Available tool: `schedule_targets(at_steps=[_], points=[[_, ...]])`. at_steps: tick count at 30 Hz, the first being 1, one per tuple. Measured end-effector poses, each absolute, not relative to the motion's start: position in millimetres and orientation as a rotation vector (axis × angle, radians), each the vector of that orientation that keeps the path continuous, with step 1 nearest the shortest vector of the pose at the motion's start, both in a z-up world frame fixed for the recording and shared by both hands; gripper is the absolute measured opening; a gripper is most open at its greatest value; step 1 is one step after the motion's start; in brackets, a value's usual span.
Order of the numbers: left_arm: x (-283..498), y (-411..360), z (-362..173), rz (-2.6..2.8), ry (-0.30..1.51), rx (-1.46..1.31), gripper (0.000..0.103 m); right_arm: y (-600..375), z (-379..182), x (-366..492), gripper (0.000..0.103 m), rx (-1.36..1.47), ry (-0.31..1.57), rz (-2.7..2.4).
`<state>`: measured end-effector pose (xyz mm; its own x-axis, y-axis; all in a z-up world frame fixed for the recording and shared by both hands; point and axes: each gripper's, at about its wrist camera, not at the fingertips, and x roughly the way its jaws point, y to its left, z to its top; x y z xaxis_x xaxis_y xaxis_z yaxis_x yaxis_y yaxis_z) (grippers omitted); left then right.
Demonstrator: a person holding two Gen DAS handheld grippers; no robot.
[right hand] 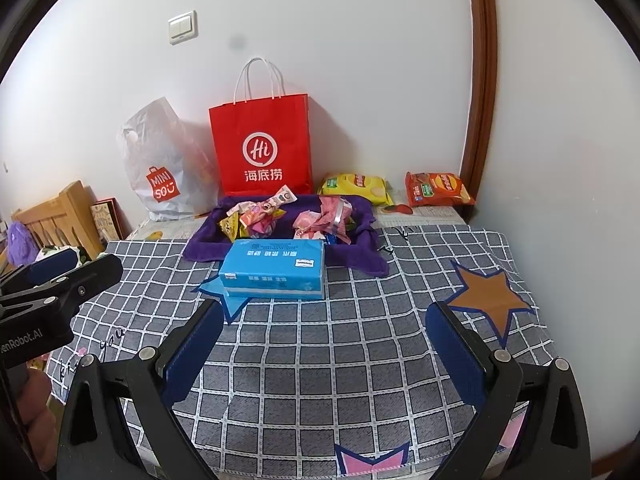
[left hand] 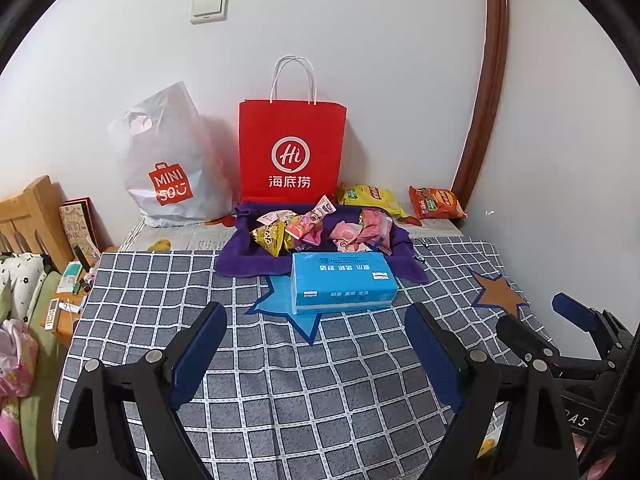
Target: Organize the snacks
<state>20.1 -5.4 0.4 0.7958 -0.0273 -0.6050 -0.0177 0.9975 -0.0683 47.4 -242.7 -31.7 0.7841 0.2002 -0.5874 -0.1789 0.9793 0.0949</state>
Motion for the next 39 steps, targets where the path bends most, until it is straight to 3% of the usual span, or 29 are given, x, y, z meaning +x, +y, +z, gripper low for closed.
schedule_targets(at_steps=[39], points=[[21.1, -7.2, -1.8, -0.01, 0.655, -0.071, 0.09, -247.5, -32.5, 48.7, 0.1, 0.058, 0.642, 0.199]])
